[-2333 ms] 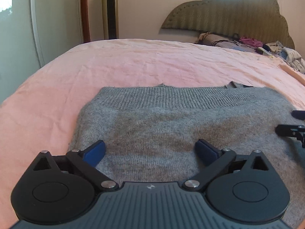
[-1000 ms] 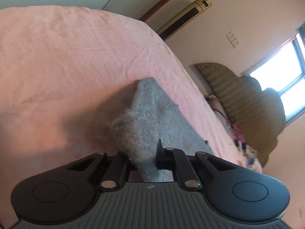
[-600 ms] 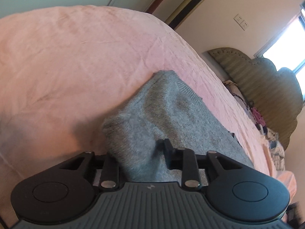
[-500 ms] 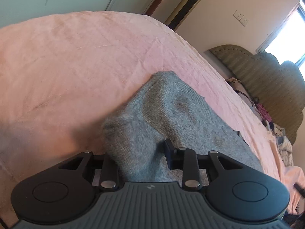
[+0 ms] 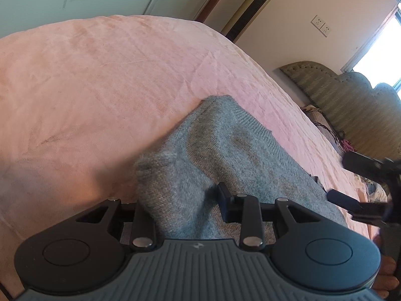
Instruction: Fold small clothes
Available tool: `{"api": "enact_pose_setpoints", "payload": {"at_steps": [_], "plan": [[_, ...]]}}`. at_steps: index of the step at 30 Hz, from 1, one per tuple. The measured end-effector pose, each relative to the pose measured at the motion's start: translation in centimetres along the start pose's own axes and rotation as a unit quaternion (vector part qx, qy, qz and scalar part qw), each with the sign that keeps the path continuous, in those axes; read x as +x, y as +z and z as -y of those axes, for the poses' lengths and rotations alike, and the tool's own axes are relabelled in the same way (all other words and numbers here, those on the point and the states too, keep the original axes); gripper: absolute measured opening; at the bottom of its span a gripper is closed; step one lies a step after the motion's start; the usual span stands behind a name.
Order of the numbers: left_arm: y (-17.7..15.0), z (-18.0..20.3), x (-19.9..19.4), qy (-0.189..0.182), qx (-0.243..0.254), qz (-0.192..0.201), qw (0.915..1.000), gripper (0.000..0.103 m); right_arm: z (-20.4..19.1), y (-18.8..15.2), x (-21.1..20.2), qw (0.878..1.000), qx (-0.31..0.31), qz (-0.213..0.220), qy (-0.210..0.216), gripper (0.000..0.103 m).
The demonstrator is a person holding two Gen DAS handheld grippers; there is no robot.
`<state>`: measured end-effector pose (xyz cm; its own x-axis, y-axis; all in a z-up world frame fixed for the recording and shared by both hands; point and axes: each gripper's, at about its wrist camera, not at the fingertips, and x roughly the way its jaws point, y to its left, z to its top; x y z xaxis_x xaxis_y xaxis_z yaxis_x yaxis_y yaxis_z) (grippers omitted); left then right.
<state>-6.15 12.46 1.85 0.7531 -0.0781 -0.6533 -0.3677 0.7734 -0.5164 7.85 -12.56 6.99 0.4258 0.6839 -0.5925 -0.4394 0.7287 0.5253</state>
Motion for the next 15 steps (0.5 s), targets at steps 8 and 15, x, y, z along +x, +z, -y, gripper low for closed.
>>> {"api": "enact_pose_setpoints", "payload": {"at_steps": [8,15], "plan": [[-1.3,2.6,-0.5,0.038,0.131,0.038,0.9900,0.011,-3.0,0.8,3.9,0.999,-0.024,-0.044,0.012,0.101],[-5.5,7.6,-2.0,0.049,0.335,0.115,0.9340,0.010,-2.4,3.5,7.0,0.994,-0.010,-0.103,0.031,0.101]]}}
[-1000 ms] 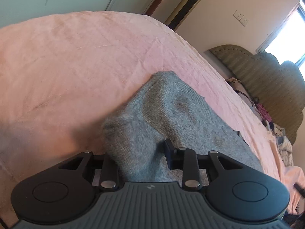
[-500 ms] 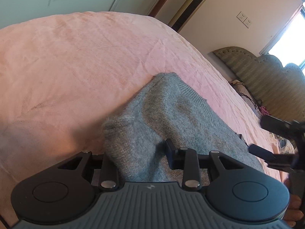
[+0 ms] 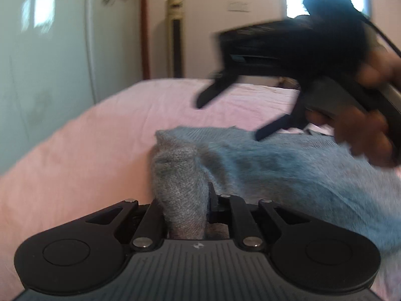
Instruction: Fold small clothes
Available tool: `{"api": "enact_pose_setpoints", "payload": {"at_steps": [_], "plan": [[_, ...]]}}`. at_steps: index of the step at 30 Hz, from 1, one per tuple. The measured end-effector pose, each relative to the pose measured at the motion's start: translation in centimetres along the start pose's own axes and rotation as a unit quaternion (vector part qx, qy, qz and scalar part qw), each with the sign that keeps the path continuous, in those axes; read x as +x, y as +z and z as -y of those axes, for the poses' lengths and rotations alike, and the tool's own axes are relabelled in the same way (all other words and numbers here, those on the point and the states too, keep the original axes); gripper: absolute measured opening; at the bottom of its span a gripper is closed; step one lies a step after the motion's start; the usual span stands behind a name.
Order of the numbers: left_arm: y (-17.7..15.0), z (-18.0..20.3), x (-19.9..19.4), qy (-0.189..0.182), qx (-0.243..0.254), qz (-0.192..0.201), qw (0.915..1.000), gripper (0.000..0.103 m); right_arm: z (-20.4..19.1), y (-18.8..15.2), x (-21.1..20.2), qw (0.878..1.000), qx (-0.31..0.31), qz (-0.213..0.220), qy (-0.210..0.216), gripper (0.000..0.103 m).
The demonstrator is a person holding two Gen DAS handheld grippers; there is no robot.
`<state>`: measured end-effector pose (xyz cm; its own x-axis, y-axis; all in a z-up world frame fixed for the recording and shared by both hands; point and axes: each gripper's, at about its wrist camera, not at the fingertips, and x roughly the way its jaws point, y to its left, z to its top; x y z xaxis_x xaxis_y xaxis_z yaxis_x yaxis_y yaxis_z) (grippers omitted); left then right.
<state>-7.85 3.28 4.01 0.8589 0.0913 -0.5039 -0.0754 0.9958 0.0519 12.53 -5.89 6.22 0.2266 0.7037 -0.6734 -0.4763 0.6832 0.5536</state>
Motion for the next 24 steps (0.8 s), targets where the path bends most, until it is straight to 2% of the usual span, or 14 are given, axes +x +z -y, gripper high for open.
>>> {"api": "enact_pose_setpoints", "payload": {"at_steps": [3,6,10,13,15,16,17,20,24], "plan": [[-0.3,1.8,-1.1,-0.008,0.061,0.029,0.9977,0.010,-0.7,1.8,1.6,0.999,-0.010,-0.031,0.028,0.101],[-0.8,3.7,-2.1,-0.010,0.112,0.061,0.9918,0.010,-1.6,3.0,3.3,0.996,-0.029,-0.072,0.034,0.101],[-1.1,5.1,-2.7,-0.019,0.147,0.079,0.9858,0.010,-3.3,3.1,5.5,0.988,-0.087,-0.129,-0.010,0.097],[-1.2,5.7,-2.7,-0.026,0.159,0.080,0.9837,0.010,-4.1,2.6,6.4,0.978,-0.131,-0.150,-0.055,0.083],[-1.1,6.1,-2.6,-0.028,0.164,0.079,0.9829,0.010,-4.2,2.3,6.6,0.975,-0.151,-0.150,-0.071,0.073],[-1.0,6.2,-2.5,-0.028,0.166,0.078,0.9827,0.010,-4.1,2.1,6.5,0.974,-0.159,-0.145,-0.075,0.056],[-0.8,6.3,-2.5,-0.031,0.166,0.077,0.9826,0.010,-3.8,1.9,6.3,0.973,-0.166,-0.139,-0.081,0.030],[0.0,7.0,-3.0,-0.050,0.165,0.082,0.9816,0.010,-1.9,1.9,3.6,0.981,-0.150,-0.109,-0.054,0.023],[1.3,10.1,-4.2,-0.111,0.169,0.103,0.9739,0.010,1.3,1.2,-3.0,0.992,-0.119,-0.047,-0.023,0.021]]}}
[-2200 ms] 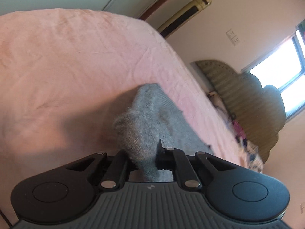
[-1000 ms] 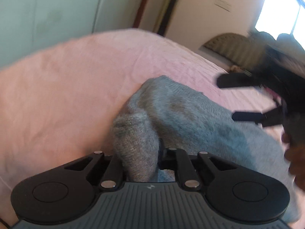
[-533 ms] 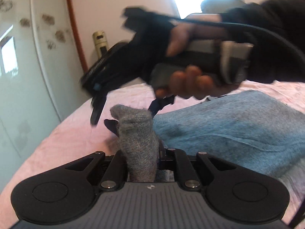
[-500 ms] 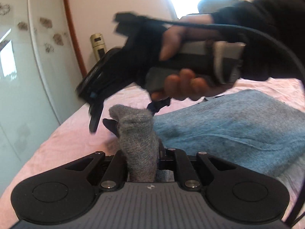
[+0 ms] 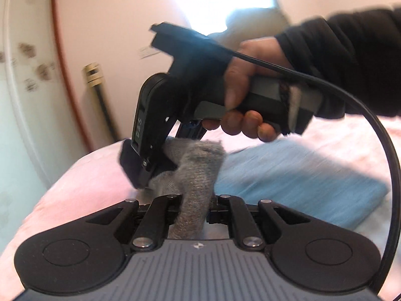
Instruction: Fold small clothes
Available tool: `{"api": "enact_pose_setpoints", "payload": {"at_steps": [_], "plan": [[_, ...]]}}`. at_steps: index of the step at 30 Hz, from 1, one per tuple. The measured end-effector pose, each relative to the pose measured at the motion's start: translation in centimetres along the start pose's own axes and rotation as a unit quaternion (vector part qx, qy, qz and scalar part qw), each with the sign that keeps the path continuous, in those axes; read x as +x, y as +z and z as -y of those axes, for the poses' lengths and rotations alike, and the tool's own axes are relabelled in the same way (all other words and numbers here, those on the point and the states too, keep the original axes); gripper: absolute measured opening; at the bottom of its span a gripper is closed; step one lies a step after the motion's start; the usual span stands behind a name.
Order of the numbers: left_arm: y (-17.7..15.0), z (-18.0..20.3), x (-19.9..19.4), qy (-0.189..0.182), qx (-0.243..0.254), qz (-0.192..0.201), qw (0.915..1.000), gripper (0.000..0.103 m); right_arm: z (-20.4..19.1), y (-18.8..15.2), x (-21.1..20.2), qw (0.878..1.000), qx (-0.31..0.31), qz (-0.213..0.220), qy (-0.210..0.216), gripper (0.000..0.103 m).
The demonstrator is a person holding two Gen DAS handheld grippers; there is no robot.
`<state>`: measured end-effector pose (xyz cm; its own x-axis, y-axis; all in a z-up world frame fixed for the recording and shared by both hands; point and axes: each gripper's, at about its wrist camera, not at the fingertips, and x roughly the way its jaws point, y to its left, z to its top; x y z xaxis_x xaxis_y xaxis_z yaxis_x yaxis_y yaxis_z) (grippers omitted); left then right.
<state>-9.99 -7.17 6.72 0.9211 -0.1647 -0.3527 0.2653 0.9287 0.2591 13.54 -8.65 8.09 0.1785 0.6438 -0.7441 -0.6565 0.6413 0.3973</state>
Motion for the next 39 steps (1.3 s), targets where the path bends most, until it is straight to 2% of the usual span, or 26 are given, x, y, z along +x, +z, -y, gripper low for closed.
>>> {"api": "enact_pose_setpoints", "payload": {"at_steps": [3,5,7,9,11,13,14,15,16,17,18,19,20,22,23,26,28,29,30,31,32,33,34,35,36,39], "plan": [[1.3,3.1,0.0,-0.064,0.002,0.016,0.9979,0.010,3.2,-3.3,-5.9,0.998,0.038,0.059,0.005,0.021],[1.7,5.4,0.6,-0.110,0.004,0.007,0.9939,0.010,6.1,-6.3,-9.3,0.993,0.075,0.088,0.003,0.021],[1.3,7.4,2.0,-0.144,0.005,-0.020,0.9893,0.010,9.3,-9.4,-11.2,0.987,0.120,0.103,-0.001,0.021],[0.7,9.1,3.5,-0.157,0.011,-0.056,0.9859,0.010,12.6,-12.5,-11.8,0.980,0.171,0.105,0.005,0.021],[0.2,9.8,3.9,-0.153,0.023,-0.067,0.9857,0.010,15.3,-14.9,-11.4,0.967,0.228,0.110,0.011,0.032],[0.1,9.8,3.9,-0.152,0.027,-0.068,0.9857,0.010,16.9,-16.7,-11.5,0.952,0.265,0.142,0.053,0.038],[0.0,9.7,4.1,-0.152,0.029,-0.071,0.9855,0.010,17.2,-17.1,-11.8,0.947,0.270,0.160,0.063,0.050],[0.2,10.1,4.2,-0.150,0.034,-0.074,0.9854,0.010,17.3,-17.1,-12.1,0.945,0.269,0.176,0.064,0.058],[0.4,10.8,4.5,-0.149,0.039,-0.075,0.9852,0.010,17.3,-16.9,-12.3,0.943,0.266,0.190,0.061,0.074],[0.5,11.0,4.5,-0.150,0.043,-0.074,0.9850,0.010,17.5,-16.6,-12.6,0.942,0.263,0.202,0.059,0.078],[0.6,11.1,4.9,-0.152,0.047,-0.073,0.9846,0.010,17.6,-16.0,-12.5,0.941,0.264,0.206,0.054,0.076],[0.8,11.4,5.0,-0.155,0.047,-0.073,0.9841,0.010,17.7,-15.5,-12.1,0.944,0.262,0.194,0.047,0.050],[1.0,11.5,5.3,-0.160,0.044,-0.075,0.9834,0.010,17.7,-14.7,-11.6,0.952,0.252,0.170,0.033,0.017],[0.9,11.6,5.9,-0.175,0.039,-0.082,0.9804,0.010,17.4,-13.8,-11.3,0.963,0.213,0.163,0.005,0.016],[1.0,11.4,6.0,-0.181,0.035,-0.082,0.9795,0.010,17.7,-13.6,-11.4,0.964,0.213,0.161,-0.002,0.016],[0.6,9.0,5.3,-0.224,0.009,-0.058,0.9729,0.013,19.6,-14.5,-11.2,0.956,0.244,0.159,-0.028,0.015],[0.2,6.4,3.7,-0.246,-0.011,-0.043,0.9683,0.013,20.3,-16.0,-11.3,0.945,0.274,0.179,-0.012,0.014],[0.0,5.0,2.8,-0.251,-0.020,-0.039,0.9669,0.013,19.9,-16.9,-11.8,0.939,0.283,0.196,-0.007,0.026],[-0.3,3.7,1.6,-0.242,-0.026,-0.032,0.9693,0.014,19.4,-17.5,-12.6,0.934,0.291,0.208,-0.014,0.035],[-0.6,2.6,0.6,-0.225,-0.027,-0.025,0.9737,0.016,18.6,-18.2,-13.4,0.929,0.296,0.221,-0.018,0.059],[-1.0,1.6,-0.3,-0.207,-0.024,-0.019,0.9778,0.024,17.6,-19.2,-14.4,0.925,0.294,0.240,-0.015,0.077],[-1.5,0.9,-1.4,-0.181,-0.017,-0.011,0.9833,0.034,16.5,-20.3,-15.3,0.923,0.286,0.256,0.000,0.078],[-2.2,0.1,-2.2,-0.153,-0.007,-0.004,0.9883,0.040,15.6,-21.3,-15.9,0.923,0.282,0.260,0.020,0.077],[-2.8,-0.4,-2.8,-0.132,0.007,-0.003,0.9913,0.049,14.6,-22.3,-16.4,0.924,0.280,0.259,0.037,0.077],[-3.4,-0.6,-3.3,-0.121,0.024,-0.005,0.9924,0.054,13.7,-23.3,-16.8,0.925,0.277,0.257,0.043,0.077],[-4.6,-0.9,-4.2,-0.150,0.047,-0.014,0.9874,0.056,11.0,-25.5,-17.5,0.934,0.264,0.238,0.041,0.077]]}}
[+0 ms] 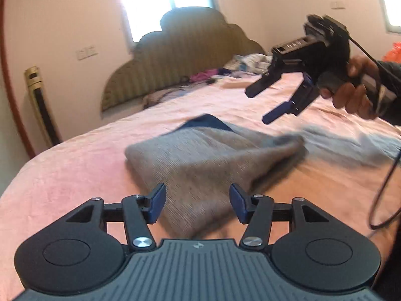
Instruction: Fold small clothes
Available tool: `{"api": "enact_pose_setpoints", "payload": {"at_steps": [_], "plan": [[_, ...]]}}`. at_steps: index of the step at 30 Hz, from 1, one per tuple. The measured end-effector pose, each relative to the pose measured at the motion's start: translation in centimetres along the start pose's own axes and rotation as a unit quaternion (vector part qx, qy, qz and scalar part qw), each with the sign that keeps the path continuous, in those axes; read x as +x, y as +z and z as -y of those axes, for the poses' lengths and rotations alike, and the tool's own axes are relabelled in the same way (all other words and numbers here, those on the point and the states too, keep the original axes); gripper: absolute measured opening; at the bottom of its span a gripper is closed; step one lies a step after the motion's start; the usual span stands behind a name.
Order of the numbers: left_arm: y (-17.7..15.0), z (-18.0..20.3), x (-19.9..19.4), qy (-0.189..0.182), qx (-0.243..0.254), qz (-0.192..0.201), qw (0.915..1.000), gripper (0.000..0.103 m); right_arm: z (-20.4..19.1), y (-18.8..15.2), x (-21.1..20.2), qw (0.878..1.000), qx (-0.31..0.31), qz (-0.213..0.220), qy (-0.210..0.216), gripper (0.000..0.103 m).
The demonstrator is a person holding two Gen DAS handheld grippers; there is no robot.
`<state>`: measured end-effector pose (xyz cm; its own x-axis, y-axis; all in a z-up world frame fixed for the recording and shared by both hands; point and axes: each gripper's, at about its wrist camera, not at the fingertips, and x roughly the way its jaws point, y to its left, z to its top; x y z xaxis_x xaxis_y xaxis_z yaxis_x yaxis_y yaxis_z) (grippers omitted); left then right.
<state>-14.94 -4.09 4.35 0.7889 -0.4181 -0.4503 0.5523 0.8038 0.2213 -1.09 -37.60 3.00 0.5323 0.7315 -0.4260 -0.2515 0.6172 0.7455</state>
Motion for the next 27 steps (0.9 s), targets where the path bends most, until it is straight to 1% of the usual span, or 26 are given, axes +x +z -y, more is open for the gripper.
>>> {"api": "enact_pose_setpoints", "payload": {"at_steps": [2,4,5,6,7,8,9,10,11,12,13,14,15,16,17,18,19,20,21,23,24,25,26,27], "plan": [[-0.1,0.3,0.7,0.007,0.011,-0.011,0.9999,0.057,-0.8,-0.8,-0.3,1.000,-0.003,-0.012,-0.006,0.077],[0.0,0.4,2.4,0.026,0.023,-0.029,0.9990,0.057,-1.6,-1.2,-0.3,1.000,-0.012,-0.024,0.005,0.077],[-0.1,0.5,2.9,0.036,0.026,-0.036,0.9983,0.057,-2.0,-1.5,-0.1,0.999,-0.020,-0.031,0.002,0.077],[-0.2,0.9,2.4,0.043,0.025,-0.045,0.9977,0.058,-2.2,-1.5,0.3,0.999,-0.027,-0.037,-0.008,0.077],[-0.2,0.6,3.0,0.048,0.023,-0.056,0.9970,0.058,-2.6,-1.7,0.7,0.998,-0.039,-0.049,-0.019,0.077],[-0.3,0.7,3.0,0.045,0.023,-0.066,0.9965,0.058,-2.8,-2.0,1.2,0.996,-0.049,-0.065,-0.034,0.077],[-0.4,0.8,2.9,0.040,0.024,-0.066,0.9968,0.057,-2.8,-2.3,1.8,0.994,-0.054,-0.081,-0.050,0.076],[-0.5,0.8,2.7,0.032,0.024,-0.061,0.9973,0.057,-2.6,-2.5,2.4,0.992,-0.057,-0.098,-0.063,0.074],[-0.5,0.9,2.7,0.022,0.026,-0.061,0.9976,0.057,-2.3,-2.8,3.0,0.989,-0.060,-0.115,-0.075,0.069],[-0.5,1.0,2.6,0.012,0.026,-0.061,0.9977,0.058,-2.1,-3.0,3.2,0.988,-0.061,-0.119,-0.081,0.066],[-0.5,1.1,2.6,0.004,0.027,-0.060,0.9978,0.058,-2.1,-3.2,3.2,0.988,-0.062,-0.118,-0.078,0.061],[-0.5,1.2,2.7,0.004,0.030,-0.058,0.9979,0.058,-2.3,-3.2,3.2,0.988,-0.065,-0.124,-0.072,0.050],[-0.5,1.2,2.9,0.008,0.031,-0.059,0.9977,0.058,-2.5,-3.3,3.3,0.986,-0.070,-0.133,-0.070,0.044],[-0.4,1.1,3.0,0.010,0.028,-0.061,0.9977,0.058,-2.7,-3.4,3.4,0.985,-0.075,-0.140,-0.073,0.040],[-0.4,0.9,3.3,0.012,0.022,-0.063,0.9977,0.059,-2.9,-3.5,3.4,0.984,-0.081,-0.142,-0.076,0.039],[-0.4,0.7,3.6,0.017,0.018,-0.067,0.9975,0.058,-3.0,-3.6,3.3,0.983,-0.085,-0.144,-0.075,0.034],[-0.5,0.5,3.9,0.025,0.012,-0.073,0.9970,0.055,-3.0,-3.5,3.2,0.983,-0.086,-0.141,-0.079,0.017],[-0.4,0.2,4.1,0.030,0.004,-0.075,0.9968,0.034,-3.0,-3.4,3.0,0.984,-0.087,-0.131,-0.085,0.015],[-0.3,-0.3,4.0,0.027,-0.011,-0.074,0.9968,0.021,-3.1,-3.3,2.5,0.986,-0.093,-0.117,-0.081,0.015],[0.0,-1.3,3.4,0.013,-0.042,-0.076,0.9961,0.017,-3.9,-2.9,0.9,0.987,-0.109,-0.092,-0.077,0.014],[-0.2,-1.7,3.4,0.007,-0.050,-0.086,0.9950,0.016,-4.0,-2.9,0.0,0.986,-0.114,-0.079,-0.092,0.013],[-0.5,-1.9,3.6,0.003,-0.055,-0.094,0.9940,0.015,-3.2,-3.0,-0.4,0.985,-0.106,-0.077,-0.109,0.013],[-0.9,-1.9,3.8,0.003,-0.058,-0.100,0.9932,0.015,-1.7,-3.3,-0.5,0.985,-0.087,-0.087,-0.119,0.013],[-1.1,-1.9,3.7,0.004,-0.059,-0.098,0.9935,0.015,-0.3,-3.9,-0.2,0.986,-0.065,-0.099,-0.121,0.012]]}}
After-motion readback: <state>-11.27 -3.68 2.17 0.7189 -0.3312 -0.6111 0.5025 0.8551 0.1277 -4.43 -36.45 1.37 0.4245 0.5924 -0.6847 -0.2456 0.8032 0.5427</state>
